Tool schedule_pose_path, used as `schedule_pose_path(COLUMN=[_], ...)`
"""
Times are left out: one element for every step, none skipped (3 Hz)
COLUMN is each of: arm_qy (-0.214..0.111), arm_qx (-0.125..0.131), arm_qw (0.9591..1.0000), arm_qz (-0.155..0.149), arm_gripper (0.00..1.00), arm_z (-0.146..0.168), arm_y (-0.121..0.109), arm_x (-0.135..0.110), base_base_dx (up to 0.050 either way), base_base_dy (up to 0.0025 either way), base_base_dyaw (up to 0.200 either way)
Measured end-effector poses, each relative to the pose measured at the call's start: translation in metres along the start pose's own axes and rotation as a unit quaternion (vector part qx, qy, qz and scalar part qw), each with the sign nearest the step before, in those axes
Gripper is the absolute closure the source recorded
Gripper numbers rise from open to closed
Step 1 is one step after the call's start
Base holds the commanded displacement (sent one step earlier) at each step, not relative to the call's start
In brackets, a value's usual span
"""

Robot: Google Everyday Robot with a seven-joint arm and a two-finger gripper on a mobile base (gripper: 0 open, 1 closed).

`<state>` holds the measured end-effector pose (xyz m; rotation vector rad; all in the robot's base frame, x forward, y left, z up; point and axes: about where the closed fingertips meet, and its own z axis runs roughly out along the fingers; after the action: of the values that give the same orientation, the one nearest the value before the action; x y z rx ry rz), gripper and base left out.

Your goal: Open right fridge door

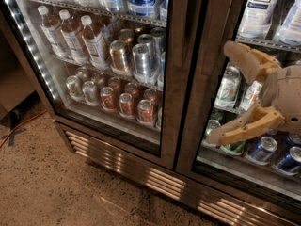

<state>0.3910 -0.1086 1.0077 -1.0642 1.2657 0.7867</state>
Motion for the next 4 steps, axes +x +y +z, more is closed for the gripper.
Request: schedule_pose_path(arm_qy=[-0.018,-0.018,-0.018,-0.018], arm_qx=[0.043,0.043,0.043,0.042], arm_qw=[0.9989,0.9989,0.9989,0.9989], arm_qz=[-0.002,-0.002,-0.002,-0.002], arm_gripper=[0.0,0.0,0.0,0.18], arm_z=[0.0021,0.0021,0.0021,0.0021], arm_y=[-0.001,-0.001,-0.001,-0.0009], arm_x=[-0.0056,-0.0056,-0.0056,-0.0056], base_base_dx=[0.0,0.0,0.0,0.0], base_base_dy=[0.0,-0.00002,0.0,0.0], base_base_dyaw=[0.0,0.196,0.0,0.0])
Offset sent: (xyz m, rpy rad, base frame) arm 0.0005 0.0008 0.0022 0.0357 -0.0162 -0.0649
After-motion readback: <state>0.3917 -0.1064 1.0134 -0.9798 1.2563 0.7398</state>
